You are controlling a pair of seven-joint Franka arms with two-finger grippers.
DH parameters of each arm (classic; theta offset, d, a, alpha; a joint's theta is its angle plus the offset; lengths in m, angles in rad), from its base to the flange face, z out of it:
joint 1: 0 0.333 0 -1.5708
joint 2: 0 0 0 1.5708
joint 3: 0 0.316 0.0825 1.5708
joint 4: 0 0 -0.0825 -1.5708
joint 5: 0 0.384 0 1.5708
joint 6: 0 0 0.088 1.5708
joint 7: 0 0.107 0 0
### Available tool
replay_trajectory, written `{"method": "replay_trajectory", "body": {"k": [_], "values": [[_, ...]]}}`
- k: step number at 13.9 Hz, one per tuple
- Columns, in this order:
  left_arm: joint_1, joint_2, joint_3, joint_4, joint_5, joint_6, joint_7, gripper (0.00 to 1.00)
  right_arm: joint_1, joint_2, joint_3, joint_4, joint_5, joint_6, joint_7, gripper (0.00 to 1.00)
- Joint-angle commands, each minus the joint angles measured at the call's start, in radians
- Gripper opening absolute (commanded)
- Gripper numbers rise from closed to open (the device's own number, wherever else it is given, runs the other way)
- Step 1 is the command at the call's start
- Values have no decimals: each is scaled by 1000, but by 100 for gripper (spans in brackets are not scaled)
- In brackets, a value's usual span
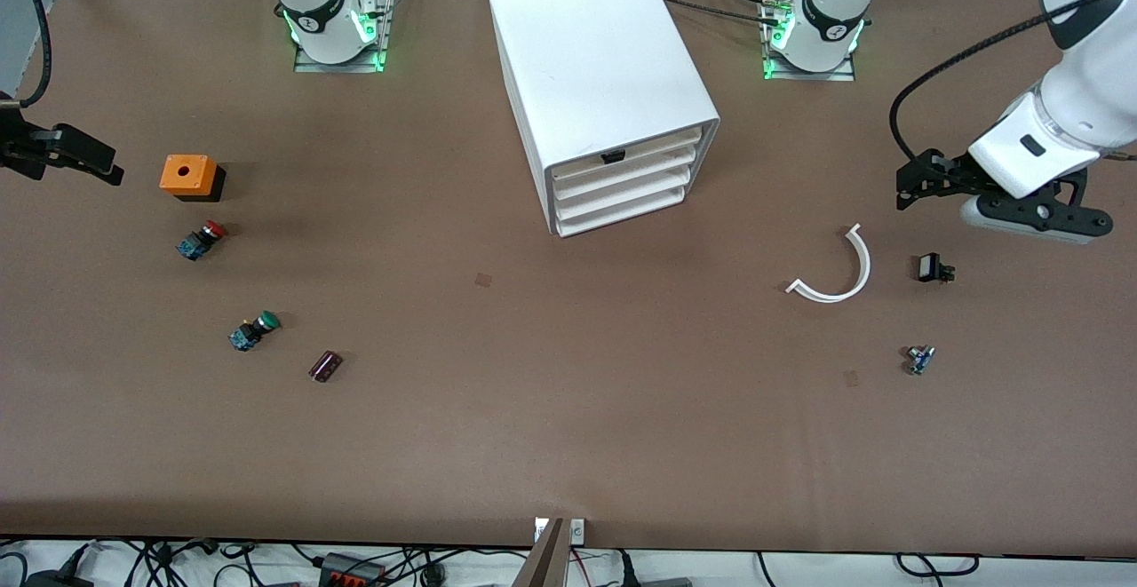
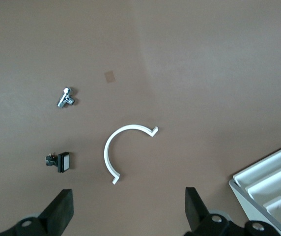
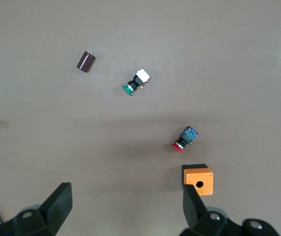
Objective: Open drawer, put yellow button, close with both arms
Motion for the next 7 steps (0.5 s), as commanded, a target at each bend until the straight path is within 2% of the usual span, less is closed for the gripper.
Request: {"method": "replay_trajectory", "body": {"k": [1, 4, 7], "values": [[-8, -40, 16, -42, 26, 31, -9, 100, -5, 2, 5, -3, 3, 7, 0, 100], [12, -38, 12, -26, 23, -27, -8, 100, -15, 3, 5, -3, 3, 12, 2, 100], [12, -41, 7, -26, 18, -29, -14, 100, -45, 3, 48, -3, 4, 19, 3, 100]]}}
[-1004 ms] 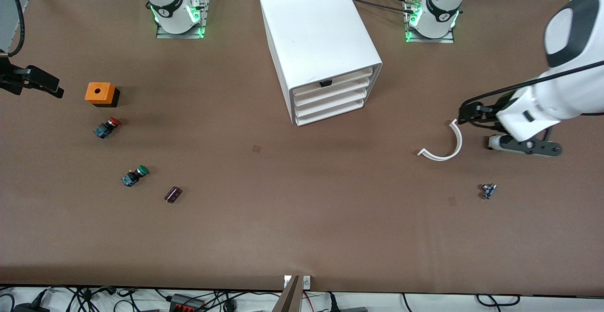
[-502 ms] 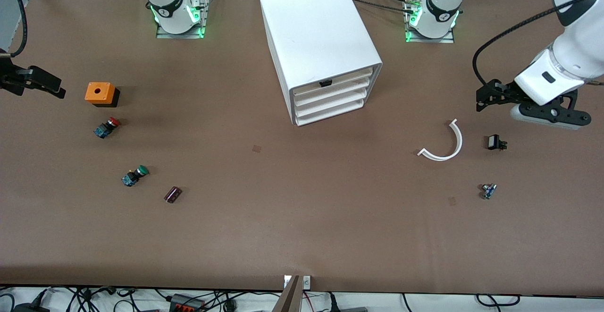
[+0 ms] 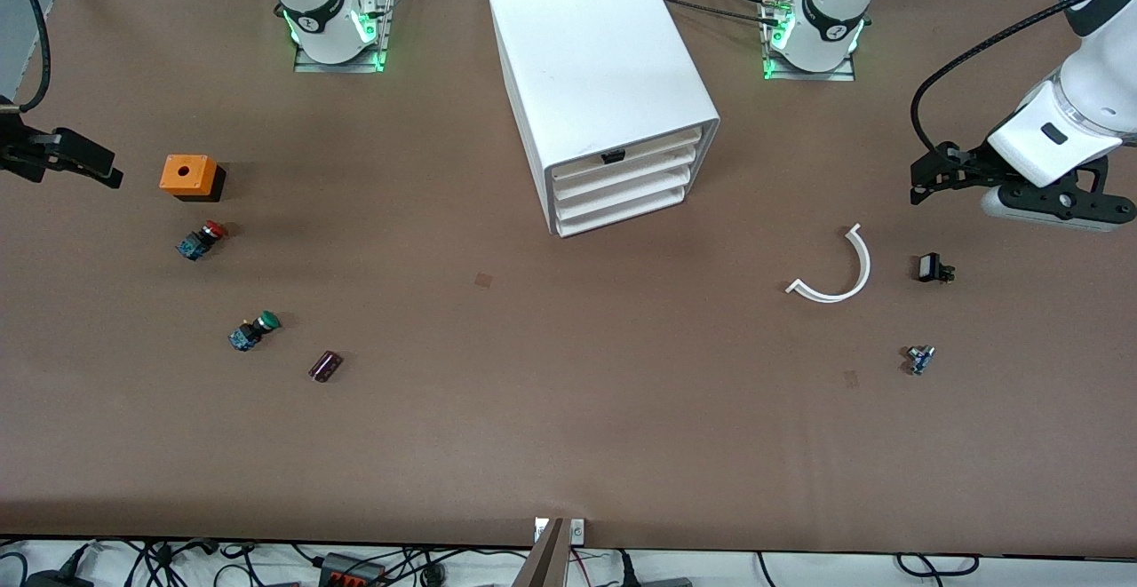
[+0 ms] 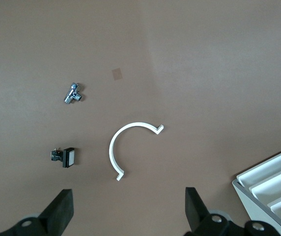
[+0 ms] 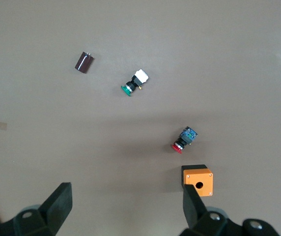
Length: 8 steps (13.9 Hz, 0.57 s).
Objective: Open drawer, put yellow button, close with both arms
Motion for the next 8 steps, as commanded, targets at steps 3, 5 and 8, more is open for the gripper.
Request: {"method": "replay_trajectory", "body": {"k": [3, 5, 8], "values": [[1, -26, -12, -13, 20, -15, -38, 100, -28, -9, 42, 0, 3, 8, 3, 100], [1, -27, -15, -13, 20, -17, -49, 100, -26, -11, 42, 0, -2, 4, 0, 100], [1, -27, -13, -13, 20, -17, -49, 100, -24, -11, 42, 0, 0, 4, 0, 100]]}}
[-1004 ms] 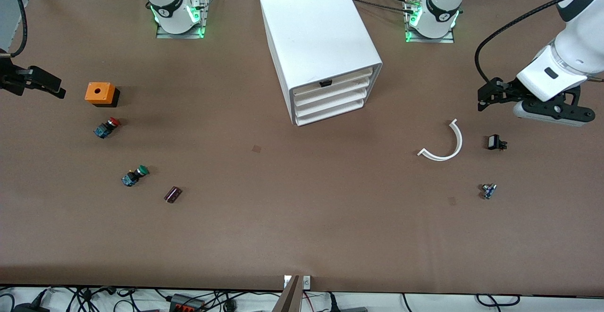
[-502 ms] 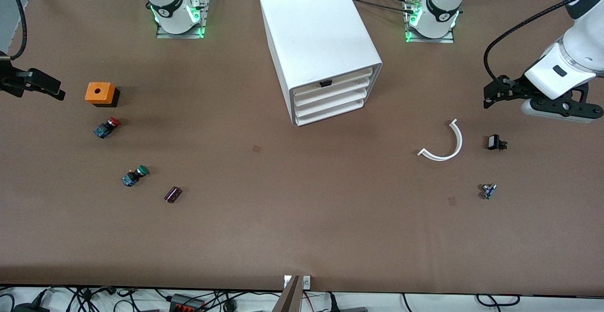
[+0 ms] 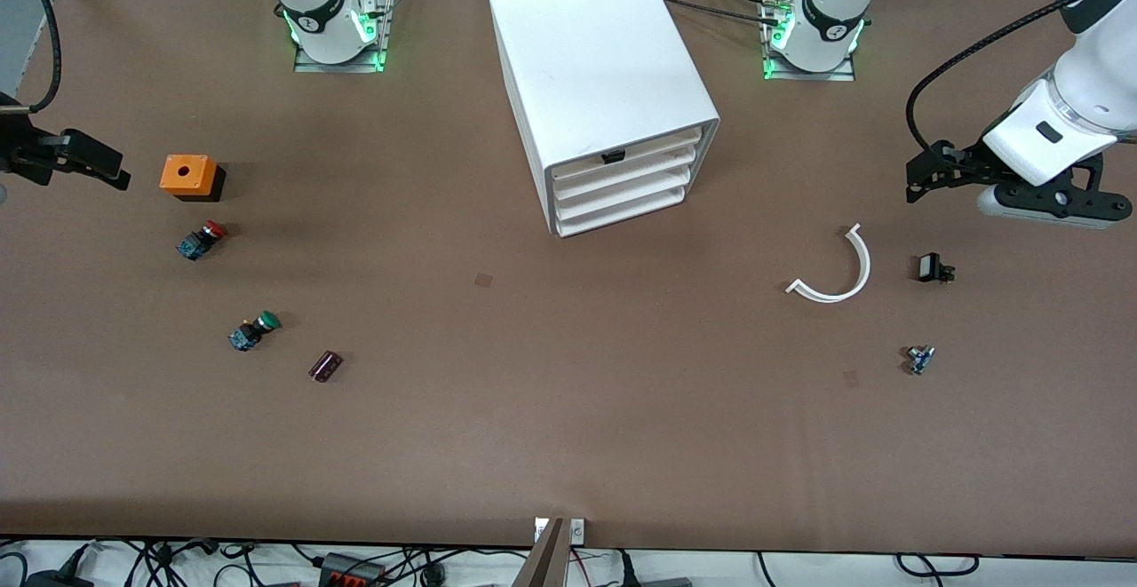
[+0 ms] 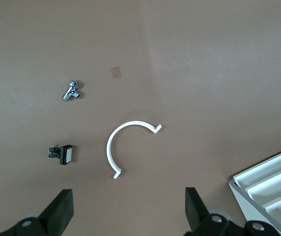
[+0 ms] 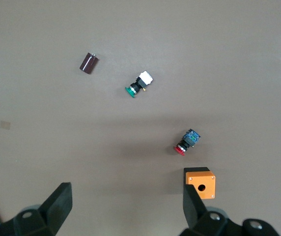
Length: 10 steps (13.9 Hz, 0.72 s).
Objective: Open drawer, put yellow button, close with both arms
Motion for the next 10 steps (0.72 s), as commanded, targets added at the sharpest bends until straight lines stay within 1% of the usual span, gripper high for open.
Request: {"method": "replay_trajectory", "body": {"k": [1, 10], "values": [[1, -23, -5, -12, 20, -8, -18, 100, -18, -13, 19, 1, 0, -3, -2, 100], [1, -23, -15, -10, 20, -10, -20, 100, -18, -28, 21, -12, -6, -15, -13, 100]]}}
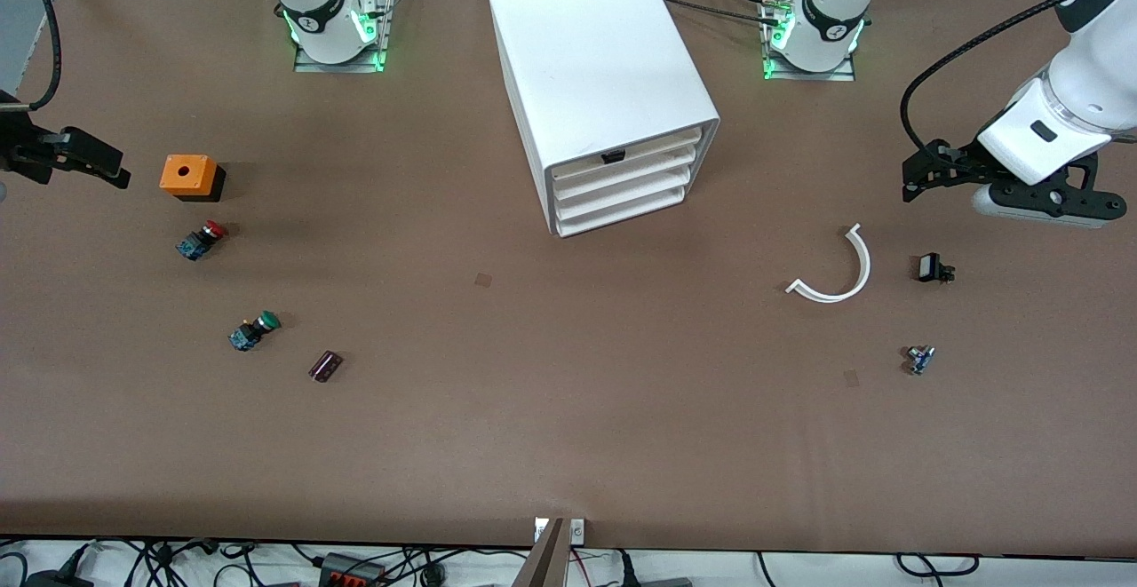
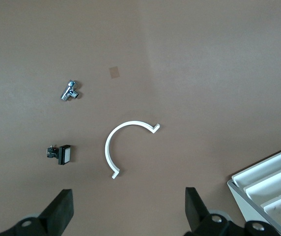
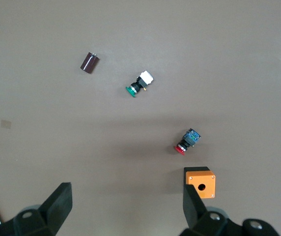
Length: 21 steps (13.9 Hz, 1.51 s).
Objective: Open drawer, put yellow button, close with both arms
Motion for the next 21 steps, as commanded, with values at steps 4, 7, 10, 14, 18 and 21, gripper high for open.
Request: {"method": "replay_trajectory", "body": {"k": [4, 7, 10, 14, 18, 21], "values": [[3, -24, -7, -10, 20, -9, -13, 100, -18, -26, 17, -27, -8, -4, -16, 100], [3, -24, -7, -10, 20, -11, -13, 100, -18, -26, 18, -27, -13, 1, -19, 100], [3, -24, -7, -10, 20, -19, -12, 100, -20, -25, 17, -27, -14, 1, -22, 100], [3, -24, -7, -10, 18, -25, -12, 100, -20, -25, 17, -27, -14, -1, -22, 100], [3, -24, -7, -10, 18, -25, -12, 100, -21, -26, 15, -27, -14, -4, -22, 100], [3, -24, -7, -10, 16, -26, -12, 100, -21, -26, 15, -27, -14, -7, -22, 100]]}}
